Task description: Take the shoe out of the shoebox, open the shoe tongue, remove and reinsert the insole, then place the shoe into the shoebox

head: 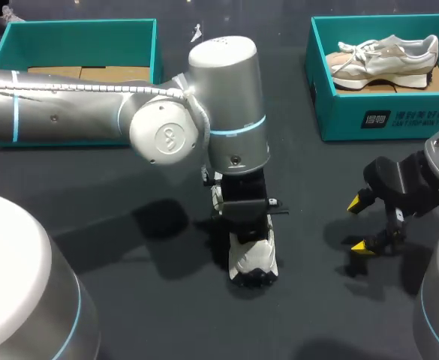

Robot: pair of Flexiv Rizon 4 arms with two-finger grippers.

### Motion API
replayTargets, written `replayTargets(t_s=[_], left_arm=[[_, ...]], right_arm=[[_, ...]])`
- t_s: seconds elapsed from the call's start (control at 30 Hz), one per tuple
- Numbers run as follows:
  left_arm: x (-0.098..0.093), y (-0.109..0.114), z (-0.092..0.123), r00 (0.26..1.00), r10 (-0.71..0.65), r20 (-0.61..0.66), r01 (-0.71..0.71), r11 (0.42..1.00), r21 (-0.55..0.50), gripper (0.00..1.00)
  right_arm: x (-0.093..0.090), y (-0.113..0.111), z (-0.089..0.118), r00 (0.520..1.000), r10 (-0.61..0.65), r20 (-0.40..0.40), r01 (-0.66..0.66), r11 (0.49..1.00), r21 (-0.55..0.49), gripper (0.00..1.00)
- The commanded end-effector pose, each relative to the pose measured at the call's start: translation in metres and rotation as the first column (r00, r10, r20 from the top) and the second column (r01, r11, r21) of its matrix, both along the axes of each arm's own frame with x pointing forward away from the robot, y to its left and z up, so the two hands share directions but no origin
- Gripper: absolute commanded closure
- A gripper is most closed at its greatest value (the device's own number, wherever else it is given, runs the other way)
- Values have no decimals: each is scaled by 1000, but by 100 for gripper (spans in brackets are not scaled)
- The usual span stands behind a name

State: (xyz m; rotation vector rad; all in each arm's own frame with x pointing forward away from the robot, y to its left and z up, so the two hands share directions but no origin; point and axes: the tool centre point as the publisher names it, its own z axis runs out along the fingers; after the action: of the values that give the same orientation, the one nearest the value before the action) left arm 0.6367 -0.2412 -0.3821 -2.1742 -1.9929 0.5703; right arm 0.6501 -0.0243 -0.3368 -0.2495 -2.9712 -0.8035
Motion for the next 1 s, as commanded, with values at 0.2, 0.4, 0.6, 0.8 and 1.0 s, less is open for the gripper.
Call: replayTargets(t_s=[0.2,0.4,0.6,0.8,1.0], left_arm=[[14,2,-32,997,44,64,-48,997,65,100],[23,10,-15,994,70,87,-74,997,39,100],[18,9,4,996,44,74,-45,999,0,100],[3,2,3,993,-27,118,22,999,43,100],[0,3,-27,983,-54,178,30,991,134,100]], right_arm=[[-2,0,0,1000,-2,1,2,1000,-2,0],[-2,0,0,1000,-2,1,2,1000,-2,0],[-2,0,0,1000,-2,1,2,1000,-2,0],[-2,0,0,1000,-2,1,2,1000,-2,0],[-2,0,0,1000,-2,1,2,1000,-2,0]])
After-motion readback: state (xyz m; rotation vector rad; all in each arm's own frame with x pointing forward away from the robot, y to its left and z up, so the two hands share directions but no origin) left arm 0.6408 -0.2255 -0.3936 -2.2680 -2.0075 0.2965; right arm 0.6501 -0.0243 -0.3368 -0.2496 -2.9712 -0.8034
